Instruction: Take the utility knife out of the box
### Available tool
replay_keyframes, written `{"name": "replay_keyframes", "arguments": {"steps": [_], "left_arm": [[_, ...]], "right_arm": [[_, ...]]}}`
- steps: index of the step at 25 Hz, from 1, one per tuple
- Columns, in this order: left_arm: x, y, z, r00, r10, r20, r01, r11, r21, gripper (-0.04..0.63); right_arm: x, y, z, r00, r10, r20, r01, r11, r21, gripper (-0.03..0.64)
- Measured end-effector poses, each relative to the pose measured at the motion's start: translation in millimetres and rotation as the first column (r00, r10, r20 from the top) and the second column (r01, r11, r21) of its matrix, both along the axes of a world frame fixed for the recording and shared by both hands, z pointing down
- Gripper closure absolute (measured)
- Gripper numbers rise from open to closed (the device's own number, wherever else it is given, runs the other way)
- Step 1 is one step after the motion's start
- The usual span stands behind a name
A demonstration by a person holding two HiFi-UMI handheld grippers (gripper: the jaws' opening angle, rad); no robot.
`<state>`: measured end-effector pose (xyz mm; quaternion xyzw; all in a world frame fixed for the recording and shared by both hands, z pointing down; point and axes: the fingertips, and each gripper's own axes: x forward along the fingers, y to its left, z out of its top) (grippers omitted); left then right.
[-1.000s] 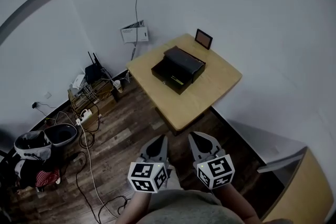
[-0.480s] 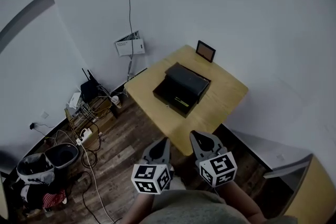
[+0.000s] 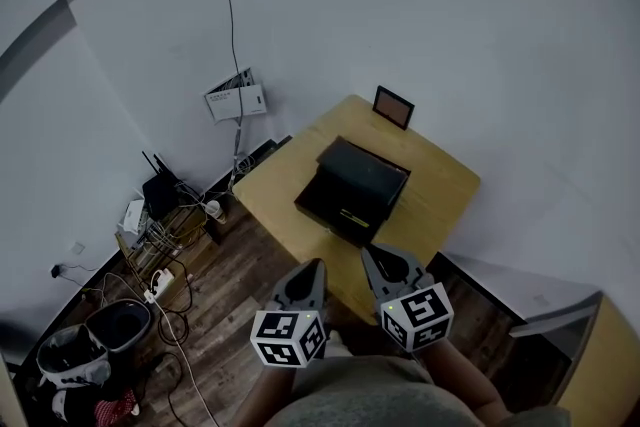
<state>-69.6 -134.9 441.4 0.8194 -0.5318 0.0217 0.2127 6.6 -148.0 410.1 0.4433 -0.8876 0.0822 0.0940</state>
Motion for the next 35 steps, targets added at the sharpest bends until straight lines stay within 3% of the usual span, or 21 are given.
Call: {"name": "replay_keyframes", "arguments": {"steps": [9, 19, 31, 35], "left_arm": [[-16, -38, 18, 0.999, 0.043, -0.031, -0.044, 0.998, -0.038, 0.591], [-20, -59, 50, 0.998, 0.051, -0.046, -0.056, 0.992, -0.116, 0.592], [-26, -84, 70, 0.999, 0.005, -0.041, -0.012, 0.987, -0.159, 0.591], [-27, -92, 75, 0.999, -0.009, -0.043, 0.002, 0.985, -0.17, 0.591]], "right_arm": [[-11, -44, 26, 0.994, 0.033, -0.107, -0.036, 0.999, -0.025, 0.615], [-4, -102, 88, 0.97, 0.007, -0.243, -0.042, 0.99, -0.138, 0.615], [-10, -161, 178, 0.909, -0.149, -0.389, 0.033, 0.957, -0.289, 0.615], [-16, -168, 206, 0.876, -0.24, -0.418, 0.072, 0.922, -0.38, 0.615]]}}
